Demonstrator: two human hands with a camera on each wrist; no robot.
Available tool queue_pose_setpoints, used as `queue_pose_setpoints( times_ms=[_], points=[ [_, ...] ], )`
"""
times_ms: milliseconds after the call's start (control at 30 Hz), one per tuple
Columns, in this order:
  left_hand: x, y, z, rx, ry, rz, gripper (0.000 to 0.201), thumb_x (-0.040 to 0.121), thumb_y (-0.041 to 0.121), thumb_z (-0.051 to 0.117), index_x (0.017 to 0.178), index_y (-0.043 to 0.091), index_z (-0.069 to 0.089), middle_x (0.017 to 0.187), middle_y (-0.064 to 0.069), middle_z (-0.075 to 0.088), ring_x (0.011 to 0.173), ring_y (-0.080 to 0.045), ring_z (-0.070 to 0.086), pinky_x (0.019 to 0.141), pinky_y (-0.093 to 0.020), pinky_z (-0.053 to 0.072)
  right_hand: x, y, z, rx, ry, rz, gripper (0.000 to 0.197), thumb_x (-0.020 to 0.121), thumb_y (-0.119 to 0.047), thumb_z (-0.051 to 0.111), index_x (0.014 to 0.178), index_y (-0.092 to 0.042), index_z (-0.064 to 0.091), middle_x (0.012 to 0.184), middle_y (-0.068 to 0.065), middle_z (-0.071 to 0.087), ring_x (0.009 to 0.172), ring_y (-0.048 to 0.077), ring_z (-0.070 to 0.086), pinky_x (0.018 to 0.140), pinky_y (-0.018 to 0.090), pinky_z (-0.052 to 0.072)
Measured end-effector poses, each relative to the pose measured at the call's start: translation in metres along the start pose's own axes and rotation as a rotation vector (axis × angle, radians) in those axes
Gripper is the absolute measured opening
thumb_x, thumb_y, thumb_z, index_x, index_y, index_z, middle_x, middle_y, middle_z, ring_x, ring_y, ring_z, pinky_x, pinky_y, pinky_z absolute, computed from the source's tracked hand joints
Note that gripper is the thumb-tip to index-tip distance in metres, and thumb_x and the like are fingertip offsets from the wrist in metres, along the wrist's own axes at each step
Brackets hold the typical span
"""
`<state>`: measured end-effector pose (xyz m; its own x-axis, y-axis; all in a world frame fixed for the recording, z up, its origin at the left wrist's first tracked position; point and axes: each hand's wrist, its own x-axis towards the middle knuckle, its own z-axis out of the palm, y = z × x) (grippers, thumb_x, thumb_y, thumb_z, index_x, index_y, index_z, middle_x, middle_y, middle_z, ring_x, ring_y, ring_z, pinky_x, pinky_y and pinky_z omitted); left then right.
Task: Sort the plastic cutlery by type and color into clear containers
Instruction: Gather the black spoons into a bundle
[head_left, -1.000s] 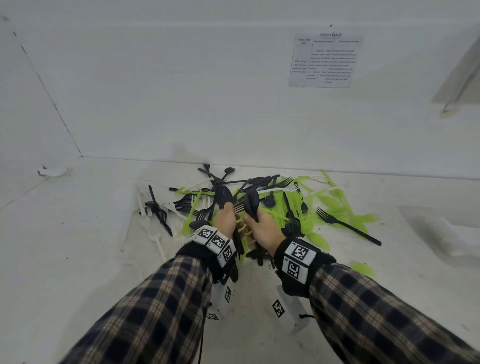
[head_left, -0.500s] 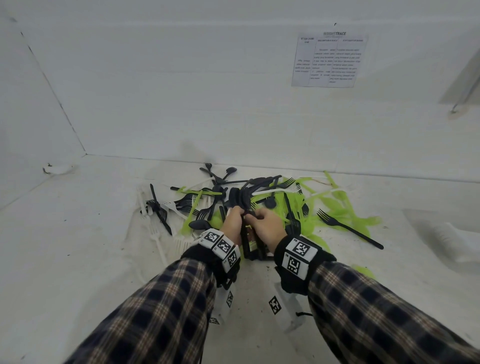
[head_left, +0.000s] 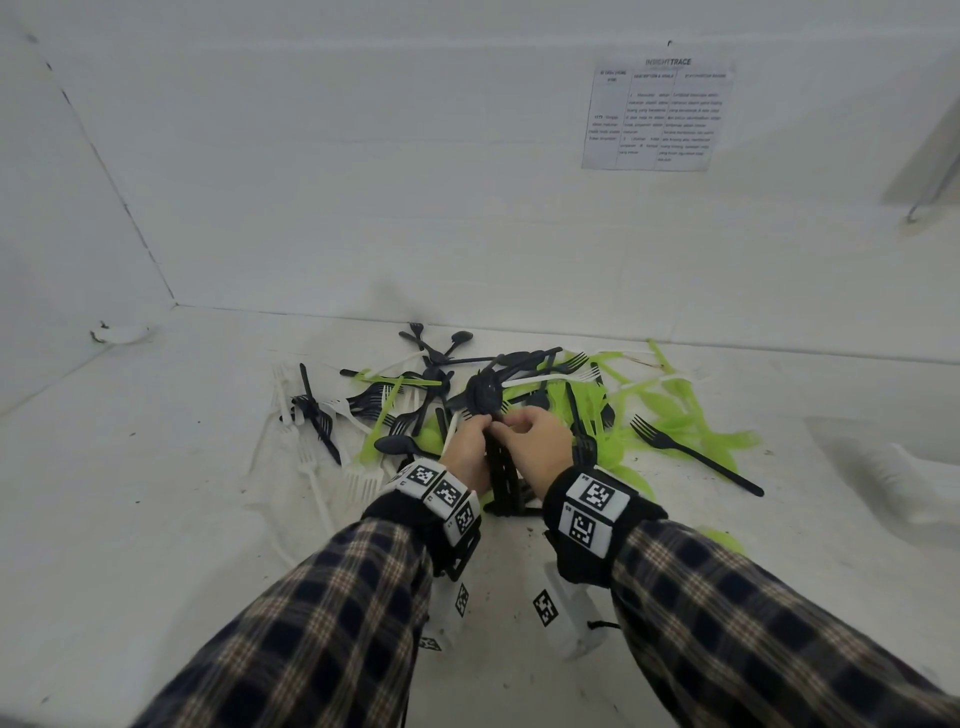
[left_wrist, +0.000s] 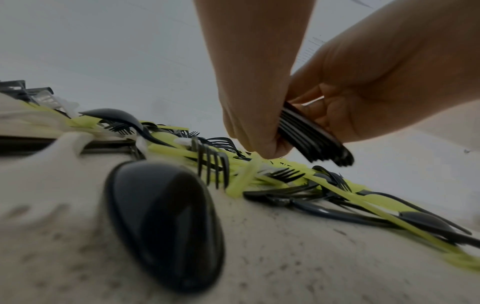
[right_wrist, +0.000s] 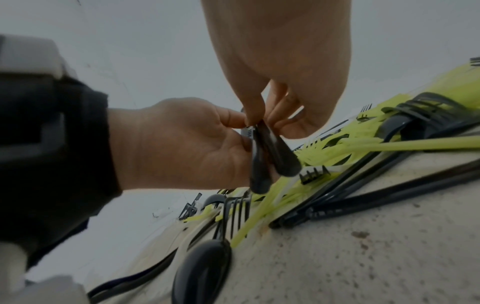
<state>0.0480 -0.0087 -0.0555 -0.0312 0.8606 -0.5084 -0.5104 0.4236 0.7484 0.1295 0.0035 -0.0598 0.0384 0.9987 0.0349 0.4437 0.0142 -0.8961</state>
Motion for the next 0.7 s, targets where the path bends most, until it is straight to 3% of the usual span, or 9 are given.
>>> queue_pose_setpoints(
  times_ms=[67, 167, 367, 433, 567, 633, 700],
  points=[
    [0.000, -0.002, 0.001, -0.005, 0.009, 0.004, 0.037, 0.102, 0.026, 0.029, 0.099, 0.003, 0.057, 0.092, -0.015, 0.061, 0.086, -0.024, 0.059, 0.079, -0.036, 0.046, 0.001, 0.000, 0.001, -0.022, -0.002, -0.011, 0.020, 0.083, -0.024, 0.068, 0.096, -0.009, 0.066, 0.087, 0.001, 0.062, 0.085, 0.014, 0.058, 0.082, 0.027, 0.048],
    [0.003, -0.004, 0.001, -0.001, 0.056, 0.013, 0.035, 0.101, 0.023, 0.030, 0.090, 0.003, 0.057, 0.091, -0.015, 0.061, 0.082, -0.024, 0.059, 0.074, -0.036, 0.048, 0.002, 0.002, 0.002, -0.036, -0.043, 0.012, 0.013, 0.082, -0.026, 0.068, 0.083, -0.015, 0.062, 0.082, 0.001, 0.063, 0.085, 0.017, 0.061, 0.081, 0.031, 0.051],
    [0.004, -0.005, 0.003, 0.046, 0.115, 0.039, 0.035, 0.102, 0.022, 0.032, 0.087, 0.004, 0.058, 0.085, -0.014, 0.061, 0.077, -0.023, 0.059, 0.068, -0.032, 0.049, 0.002, -0.001, 0.000, -0.041, -0.115, 0.023, 0.021, 0.086, -0.024, 0.062, 0.097, -0.007, 0.066, 0.094, 0.008, 0.068, 0.092, 0.021, 0.063, 0.086, 0.033, 0.051],
    [0.005, -0.004, 0.003, 0.053, 0.135, 0.045, 0.035, 0.102, 0.023, 0.032, 0.091, 0.003, 0.059, 0.087, -0.013, 0.061, 0.078, -0.022, 0.059, 0.068, -0.031, 0.049, 0.000, -0.004, 0.000, -0.071, -0.121, 0.017, 0.013, 0.088, -0.022, 0.058, 0.088, -0.010, 0.064, 0.085, 0.005, 0.062, 0.084, 0.018, 0.058, 0.078, 0.028, 0.047],
    [0.017, -0.008, 0.001, 0.234, 0.255, 0.171, 0.035, 0.099, 0.020, 0.034, 0.117, -0.001, 0.057, 0.089, -0.013, 0.057, 0.082, -0.026, 0.054, 0.092, -0.041, 0.048, 0.002, -0.002, 0.003, -0.153, -0.069, 0.055, 0.031, 0.090, -0.018, 0.053, 0.061, -0.017, 0.041, 0.068, 0.002, 0.050, 0.074, 0.018, 0.048, 0.062, 0.024, 0.031],
    [0.024, -0.009, -0.003, 0.243, 0.333, 0.176, 0.029, 0.095, 0.021, 0.038, 0.109, 0.007, 0.059, 0.105, -0.025, 0.058, 0.090, -0.029, 0.055, 0.099, -0.049, 0.045, 0.004, 0.000, 0.005, -0.212, -0.076, 0.074, 0.039, 0.089, -0.018, 0.053, 0.054, -0.016, 0.035, 0.056, -0.001, 0.039, 0.070, 0.021, 0.045, 0.054, 0.029, 0.027],
    [0.034, -0.012, -0.008, 0.284, 0.387, 0.159, 0.033, 0.093, 0.025, 0.040, 0.112, 0.006, 0.058, 0.123, -0.028, 0.053, 0.105, -0.037, 0.056, 0.102, -0.047, 0.040, 0.005, 0.004, 0.006, -0.276, -0.097, 0.097, 0.042, 0.088, -0.017, 0.053, 0.050, -0.014, 0.035, 0.052, 0.000, 0.035, 0.067, 0.022, 0.045, 0.049, 0.030, 0.026]
  ],
)
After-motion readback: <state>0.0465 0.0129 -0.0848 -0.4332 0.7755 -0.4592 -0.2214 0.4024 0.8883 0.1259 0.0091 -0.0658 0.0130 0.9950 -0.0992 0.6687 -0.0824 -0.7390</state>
